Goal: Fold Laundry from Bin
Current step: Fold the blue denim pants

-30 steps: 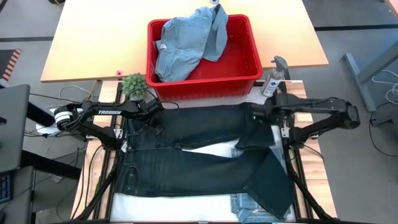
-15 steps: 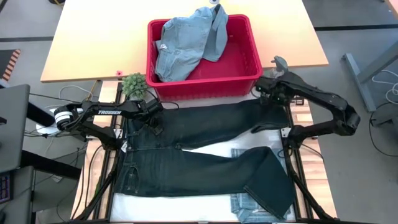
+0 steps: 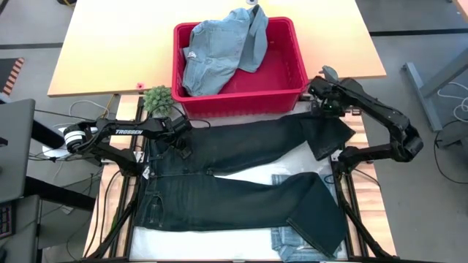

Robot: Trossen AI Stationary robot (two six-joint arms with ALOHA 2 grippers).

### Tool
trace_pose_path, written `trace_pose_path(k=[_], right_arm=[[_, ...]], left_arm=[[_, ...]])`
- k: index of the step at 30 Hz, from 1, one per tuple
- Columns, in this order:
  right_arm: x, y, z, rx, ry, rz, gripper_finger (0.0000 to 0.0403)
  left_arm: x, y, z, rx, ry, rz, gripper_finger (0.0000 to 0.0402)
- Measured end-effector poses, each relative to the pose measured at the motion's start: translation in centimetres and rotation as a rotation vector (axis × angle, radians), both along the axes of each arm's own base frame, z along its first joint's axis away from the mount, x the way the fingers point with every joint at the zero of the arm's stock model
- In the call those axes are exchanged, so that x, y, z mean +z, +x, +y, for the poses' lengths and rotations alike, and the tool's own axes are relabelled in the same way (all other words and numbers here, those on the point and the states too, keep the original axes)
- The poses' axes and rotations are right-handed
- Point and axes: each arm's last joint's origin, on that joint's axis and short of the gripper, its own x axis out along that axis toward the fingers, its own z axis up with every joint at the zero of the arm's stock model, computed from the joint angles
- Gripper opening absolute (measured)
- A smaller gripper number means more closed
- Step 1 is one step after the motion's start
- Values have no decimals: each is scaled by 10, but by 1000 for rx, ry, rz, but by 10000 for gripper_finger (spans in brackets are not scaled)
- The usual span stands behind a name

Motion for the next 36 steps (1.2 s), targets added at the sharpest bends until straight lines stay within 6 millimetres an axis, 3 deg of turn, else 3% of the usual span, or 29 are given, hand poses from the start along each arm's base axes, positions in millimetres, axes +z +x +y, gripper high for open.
trace_pose_path(k=[3, 6, 10, 16, 22, 26, 30, 36], right_arm=[[-3, 6, -7, 92, -9, 16, 42], [-10, 8, -17, 78, 1, 63, 42], [-25, 13, -28, 149, 111, 166, 44], [-43, 19, -36, 69, 146, 354, 54], [-56, 29, -39, 3, 140, 363, 65], [-52, 34, -34, 46, 74, 405, 67], [-47, 32, -32, 11, 60, 334, 74], [-38, 27, -27, 5, 42, 283, 143]], left_arm=[[0, 0, 0, 1, 1, -1, 0], [0, 0, 0, 2, -3, -3, 0], [0, 0, 0, 6, -10, -6, 0], [0, 0, 0, 7, -11, -8, 0], [0, 0, 0, 6, -13, -9, 0], [0, 0, 0, 7, -12, -9, 0], [0, 0, 0, 6, -12, -10, 0], [0, 0, 0, 6, -12, -11, 0]])
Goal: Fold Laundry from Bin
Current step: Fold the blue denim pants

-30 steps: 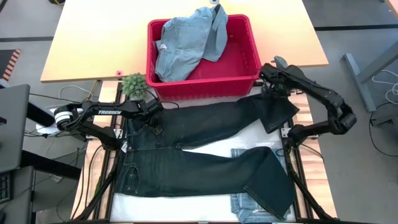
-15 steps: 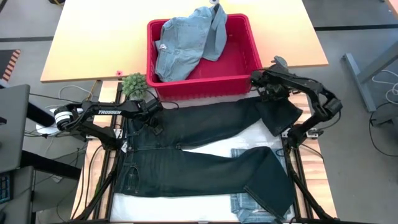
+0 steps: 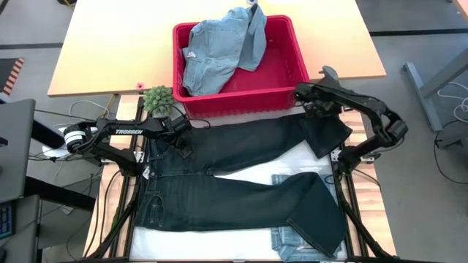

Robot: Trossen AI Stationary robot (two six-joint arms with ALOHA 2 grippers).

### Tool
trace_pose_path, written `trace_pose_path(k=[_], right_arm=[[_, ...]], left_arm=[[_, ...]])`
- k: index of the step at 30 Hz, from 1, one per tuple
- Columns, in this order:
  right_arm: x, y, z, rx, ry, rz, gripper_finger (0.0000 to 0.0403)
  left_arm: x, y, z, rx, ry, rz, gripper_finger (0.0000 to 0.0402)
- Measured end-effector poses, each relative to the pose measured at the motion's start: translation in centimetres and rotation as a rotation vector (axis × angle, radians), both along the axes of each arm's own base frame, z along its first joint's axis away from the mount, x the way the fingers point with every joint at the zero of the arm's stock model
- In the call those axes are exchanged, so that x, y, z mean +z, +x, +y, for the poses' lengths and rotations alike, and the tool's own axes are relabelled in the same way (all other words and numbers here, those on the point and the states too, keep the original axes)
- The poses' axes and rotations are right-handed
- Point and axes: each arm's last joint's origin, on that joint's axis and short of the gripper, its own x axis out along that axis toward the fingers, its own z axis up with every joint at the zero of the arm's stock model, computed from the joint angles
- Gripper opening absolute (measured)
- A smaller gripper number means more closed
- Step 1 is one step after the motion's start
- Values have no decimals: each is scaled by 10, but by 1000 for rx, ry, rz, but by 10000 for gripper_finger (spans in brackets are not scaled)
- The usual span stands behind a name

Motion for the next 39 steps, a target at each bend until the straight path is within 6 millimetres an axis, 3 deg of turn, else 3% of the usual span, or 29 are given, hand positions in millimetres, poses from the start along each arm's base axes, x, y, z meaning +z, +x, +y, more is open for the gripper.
trace_pose_path(k=[8, 11, 16, 20, 25, 31, 39], right_arm=[[18, -10, 10, 3, -84, -61, 281], [24, -8, 15, 77, -21, -202, 299], [22, 24, 44, 364, 147, -325, 301], [3, 47, 78, 447, 241, -282, 301], [-40, 54, 111, 417, 342, -195, 301], [-77, 40, 121, 325, 371, -165, 302], [-104, 27, 126, 264, 449, -216, 301]], left_arm=[[0, 0, 0, -2, 0, -1, 0], [0, 0, 0, -6, 1, -2, 0], [0, 0, 0, -7, 3, -1, 0], [0, 0, 0, -7, 3, -1, 0], [0, 0, 0, -22, 7, 1, 0], [0, 0, 0, -31, 9, 3, 0], [0, 0, 0, -30, 9, 3, 0]])
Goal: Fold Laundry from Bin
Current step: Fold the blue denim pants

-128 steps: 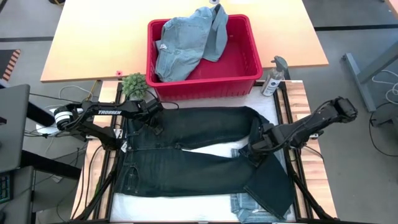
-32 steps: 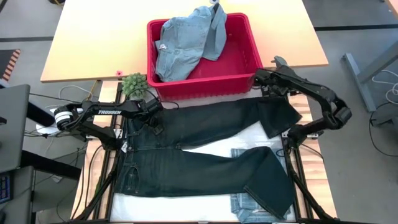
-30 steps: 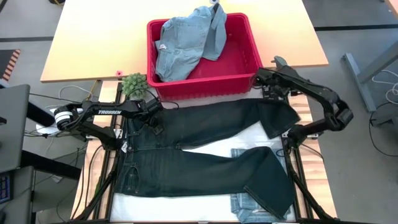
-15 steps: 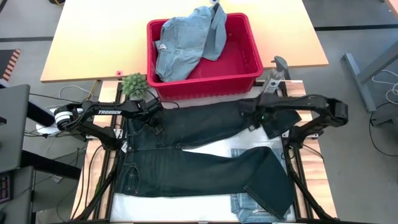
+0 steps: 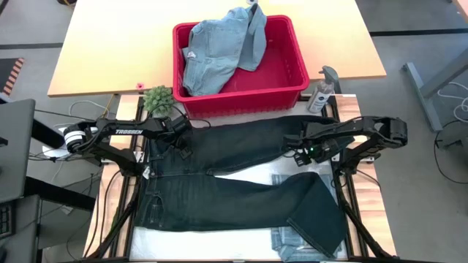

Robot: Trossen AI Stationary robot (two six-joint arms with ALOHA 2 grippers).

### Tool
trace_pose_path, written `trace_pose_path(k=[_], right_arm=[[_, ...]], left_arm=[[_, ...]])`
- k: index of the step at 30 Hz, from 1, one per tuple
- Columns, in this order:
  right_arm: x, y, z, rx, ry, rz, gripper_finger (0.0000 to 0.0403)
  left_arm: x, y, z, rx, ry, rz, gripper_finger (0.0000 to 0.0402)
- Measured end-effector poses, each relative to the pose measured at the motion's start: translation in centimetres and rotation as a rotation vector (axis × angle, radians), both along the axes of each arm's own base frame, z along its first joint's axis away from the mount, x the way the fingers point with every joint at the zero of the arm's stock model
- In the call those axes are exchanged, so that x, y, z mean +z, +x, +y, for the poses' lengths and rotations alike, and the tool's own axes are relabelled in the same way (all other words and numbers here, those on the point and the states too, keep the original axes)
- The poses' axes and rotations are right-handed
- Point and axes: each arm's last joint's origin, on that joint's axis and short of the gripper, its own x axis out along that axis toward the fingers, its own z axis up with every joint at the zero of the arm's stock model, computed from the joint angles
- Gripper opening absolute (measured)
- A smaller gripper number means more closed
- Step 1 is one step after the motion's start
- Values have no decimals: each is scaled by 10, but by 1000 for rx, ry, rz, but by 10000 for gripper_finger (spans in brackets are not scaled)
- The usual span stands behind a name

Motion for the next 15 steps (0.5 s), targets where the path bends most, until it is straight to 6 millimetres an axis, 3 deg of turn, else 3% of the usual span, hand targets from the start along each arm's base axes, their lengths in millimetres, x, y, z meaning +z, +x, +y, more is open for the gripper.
trace_pose_path(k=[5, 8, 12, 15], right_arm=[[-4, -3, -1, -65, -16, 6, 258], [-2, -3, -5, -89, -14, 5, 184], [-2, -5, -9, -115, -14, 6, 42], [-2, -6, -11, -129, -15, 12, 20]], left_arm=[[0, 0, 0, 4, 0, 0, 0], [0, 0, 0, 5, 0, 0, 0], [0, 0, 0, 5, 1, 0, 0], [0, 0, 0, 5, 1, -1, 0]])
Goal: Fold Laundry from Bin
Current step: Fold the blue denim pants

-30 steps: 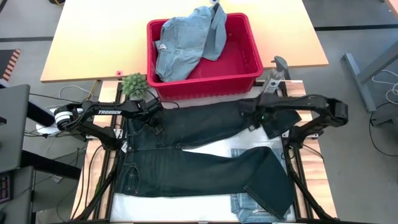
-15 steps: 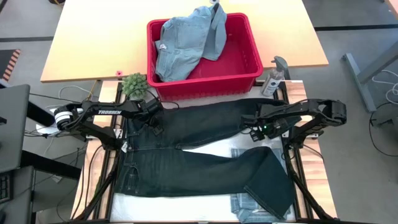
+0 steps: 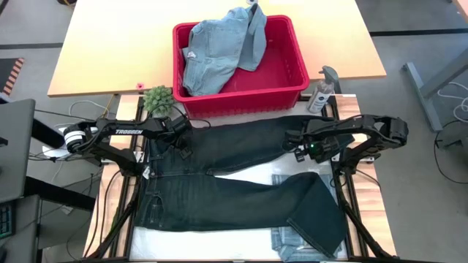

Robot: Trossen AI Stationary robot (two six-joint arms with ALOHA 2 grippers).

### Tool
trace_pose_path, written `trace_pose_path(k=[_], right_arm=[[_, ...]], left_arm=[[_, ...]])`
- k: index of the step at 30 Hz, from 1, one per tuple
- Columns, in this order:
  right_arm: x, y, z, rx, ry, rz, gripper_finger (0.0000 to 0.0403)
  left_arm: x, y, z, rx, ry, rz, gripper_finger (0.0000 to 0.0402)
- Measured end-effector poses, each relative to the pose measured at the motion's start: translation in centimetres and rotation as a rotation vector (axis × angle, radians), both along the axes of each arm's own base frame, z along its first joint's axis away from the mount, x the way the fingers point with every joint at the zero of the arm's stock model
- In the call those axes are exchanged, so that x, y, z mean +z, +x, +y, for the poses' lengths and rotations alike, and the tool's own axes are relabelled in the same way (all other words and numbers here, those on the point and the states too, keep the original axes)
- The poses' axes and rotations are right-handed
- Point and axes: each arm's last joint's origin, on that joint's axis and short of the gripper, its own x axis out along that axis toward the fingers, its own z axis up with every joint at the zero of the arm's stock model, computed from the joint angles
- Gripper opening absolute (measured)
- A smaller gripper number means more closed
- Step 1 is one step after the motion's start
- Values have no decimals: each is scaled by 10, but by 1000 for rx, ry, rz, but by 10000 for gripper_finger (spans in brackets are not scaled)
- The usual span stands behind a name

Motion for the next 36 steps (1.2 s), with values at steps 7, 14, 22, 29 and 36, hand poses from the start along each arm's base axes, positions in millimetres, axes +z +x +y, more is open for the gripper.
trace_pose_path(k=[7, 14, 22, 29, 36], right_arm=[[17, 9, -3, 140, 17, -22, 23], [27, 18, 6, 356, 94, -33, 150], [3, 17, 6, 366, 98, 98, 255], [-25, 20, 1, 334, 159, 283, 226], [-52, 21, 6, 300, 331, 434, 56]], left_arm=[[0, 0, 0, 0, 0, 0, 0], [0, 0, 0, -6, 4, -1, 0], [0, 0, 0, -7, 5, -1, 0], [0, 0, 0, -7, 5, 0, 0], [0, 0, 0, -7, 5, 1, 0]])
